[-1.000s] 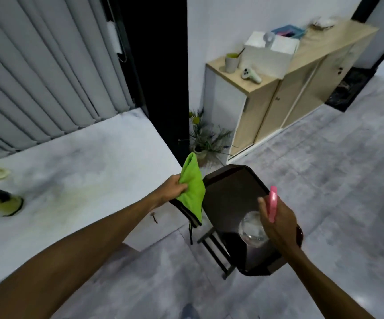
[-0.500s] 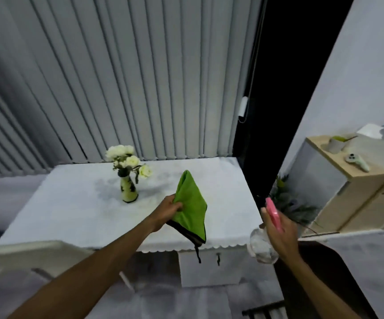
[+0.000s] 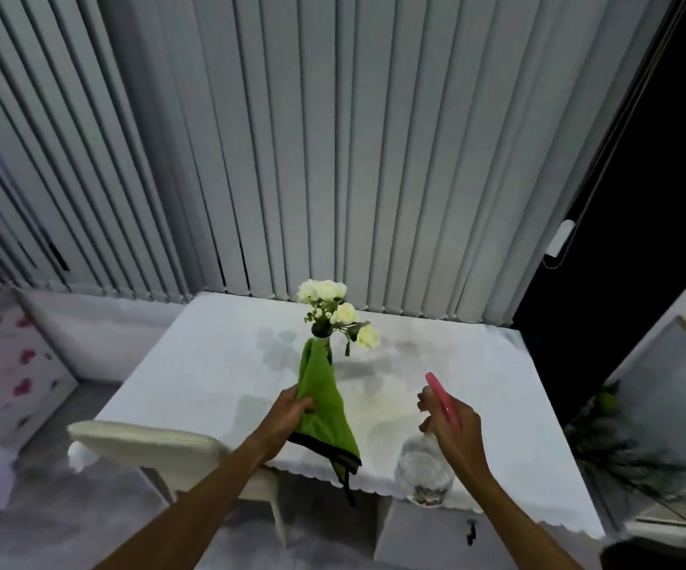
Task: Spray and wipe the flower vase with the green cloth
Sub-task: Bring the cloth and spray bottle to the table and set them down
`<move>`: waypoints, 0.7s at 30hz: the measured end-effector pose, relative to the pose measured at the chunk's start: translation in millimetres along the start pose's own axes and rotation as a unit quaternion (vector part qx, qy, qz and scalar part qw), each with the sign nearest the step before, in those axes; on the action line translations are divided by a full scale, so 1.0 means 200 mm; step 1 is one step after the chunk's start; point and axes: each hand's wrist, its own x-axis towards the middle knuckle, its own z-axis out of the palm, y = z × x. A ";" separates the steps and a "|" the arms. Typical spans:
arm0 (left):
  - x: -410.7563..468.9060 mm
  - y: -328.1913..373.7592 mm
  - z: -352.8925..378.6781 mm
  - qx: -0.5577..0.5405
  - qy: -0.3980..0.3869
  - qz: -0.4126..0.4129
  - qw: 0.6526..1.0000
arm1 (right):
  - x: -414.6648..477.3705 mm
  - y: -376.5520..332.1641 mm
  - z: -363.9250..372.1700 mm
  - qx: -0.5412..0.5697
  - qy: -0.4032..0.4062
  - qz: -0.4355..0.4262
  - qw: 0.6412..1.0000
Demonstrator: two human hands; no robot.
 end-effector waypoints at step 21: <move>0.44 -0.17 0.11 -0.148 -0.141 -0.160 0.966 | 0.28 0.15 0.20 -0.027 0.046 0.064 0.996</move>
